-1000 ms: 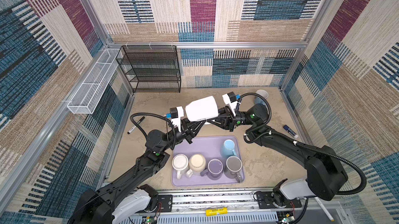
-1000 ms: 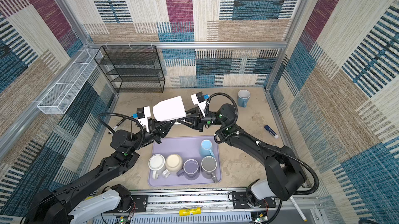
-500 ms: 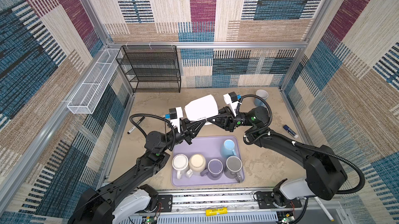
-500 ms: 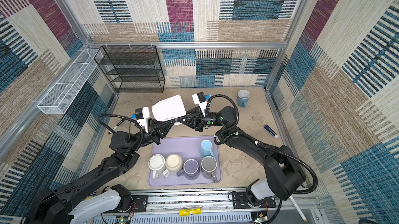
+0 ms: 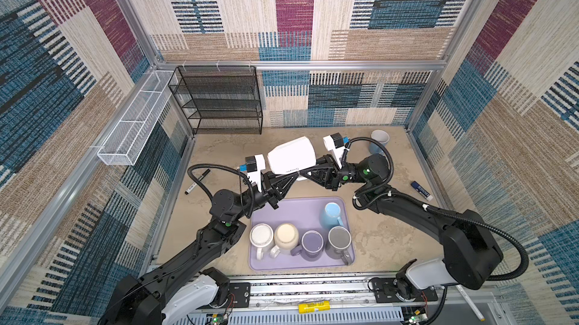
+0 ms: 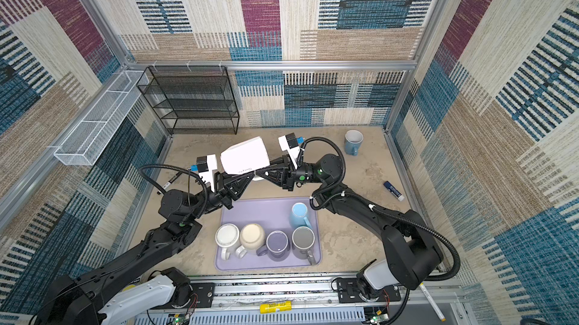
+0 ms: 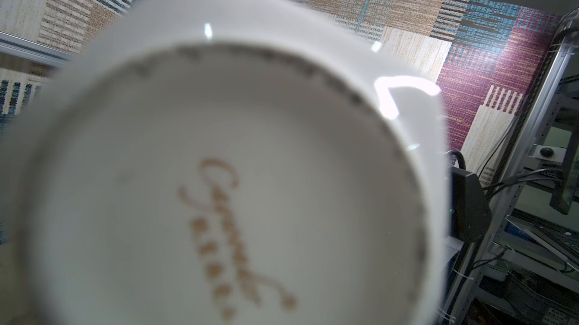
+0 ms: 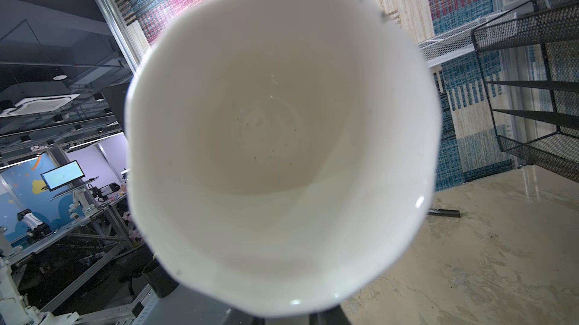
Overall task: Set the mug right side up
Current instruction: 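Close the right gripper on the white mug's rim and open the left gripper, then carry the white mug upright toward the blue flowered mug with the right gripper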
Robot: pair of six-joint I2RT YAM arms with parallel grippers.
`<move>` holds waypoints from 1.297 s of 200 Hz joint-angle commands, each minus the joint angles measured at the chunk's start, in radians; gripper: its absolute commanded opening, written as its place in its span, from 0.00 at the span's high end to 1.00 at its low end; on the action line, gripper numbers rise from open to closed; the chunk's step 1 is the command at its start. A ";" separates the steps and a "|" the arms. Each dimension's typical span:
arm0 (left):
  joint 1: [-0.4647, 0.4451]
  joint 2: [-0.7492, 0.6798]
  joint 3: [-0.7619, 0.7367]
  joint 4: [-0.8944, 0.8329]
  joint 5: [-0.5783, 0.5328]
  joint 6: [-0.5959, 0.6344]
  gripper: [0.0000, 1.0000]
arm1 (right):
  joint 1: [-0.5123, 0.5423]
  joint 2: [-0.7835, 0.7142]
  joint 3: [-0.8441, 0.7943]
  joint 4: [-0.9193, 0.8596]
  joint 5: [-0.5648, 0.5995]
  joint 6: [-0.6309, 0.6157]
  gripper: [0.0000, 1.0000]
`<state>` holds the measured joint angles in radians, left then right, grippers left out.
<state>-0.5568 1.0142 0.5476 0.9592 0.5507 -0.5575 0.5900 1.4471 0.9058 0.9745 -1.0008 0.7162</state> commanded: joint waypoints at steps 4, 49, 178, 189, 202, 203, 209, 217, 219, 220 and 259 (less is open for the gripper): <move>0.004 -0.004 0.000 -0.083 -0.073 0.073 0.83 | 0.002 -0.019 0.009 0.050 0.031 0.037 1.00; 0.005 -0.006 0.013 -0.121 -0.092 0.082 0.70 | 0.002 -0.025 0.012 0.022 0.043 0.017 1.00; 0.005 -0.026 0.034 -0.215 -0.132 0.124 0.43 | 0.002 -0.033 0.027 -0.040 0.096 -0.024 1.00; 0.005 -0.032 0.032 -0.226 -0.138 0.129 0.43 | 0.002 -0.037 0.027 -0.041 0.104 -0.029 1.00; 0.005 -0.039 0.031 -0.236 -0.143 0.131 0.44 | 0.003 -0.042 0.030 -0.060 0.118 -0.044 1.00; 0.005 -0.040 0.030 -0.236 -0.143 0.132 0.44 | 0.002 -0.043 0.031 -0.062 0.120 -0.046 1.00; 0.005 -0.043 0.028 -0.238 -0.146 0.133 0.44 | 0.003 -0.046 0.032 -0.073 0.127 -0.055 1.00; 0.005 -0.049 0.025 -0.241 -0.150 0.135 0.44 | 0.002 -0.053 0.036 -0.096 0.139 -0.073 1.00; 0.005 -0.050 0.023 -0.242 -0.152 0.135 0.44 | 0.002 -0.055 0.039 -0.105 0.142 -0.080 1.00; 0.005 -0.051 0.023 -0.243 -0.153 0.134 0.45 | 0.003 -0.055 0.040 -0.109 0.144 -0.084 1.00; 0.005 -0.084 0.021 -0.297 -0.177 0.155 0.47 | 0.000 -0.084 0.079 -0.258 0.207 -0.191 1.00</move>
<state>-0.5526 0.9463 0.5705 0.6941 0.3988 -0.4381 0.5922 1.3842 0.9573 0.7479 -0.8619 0.6064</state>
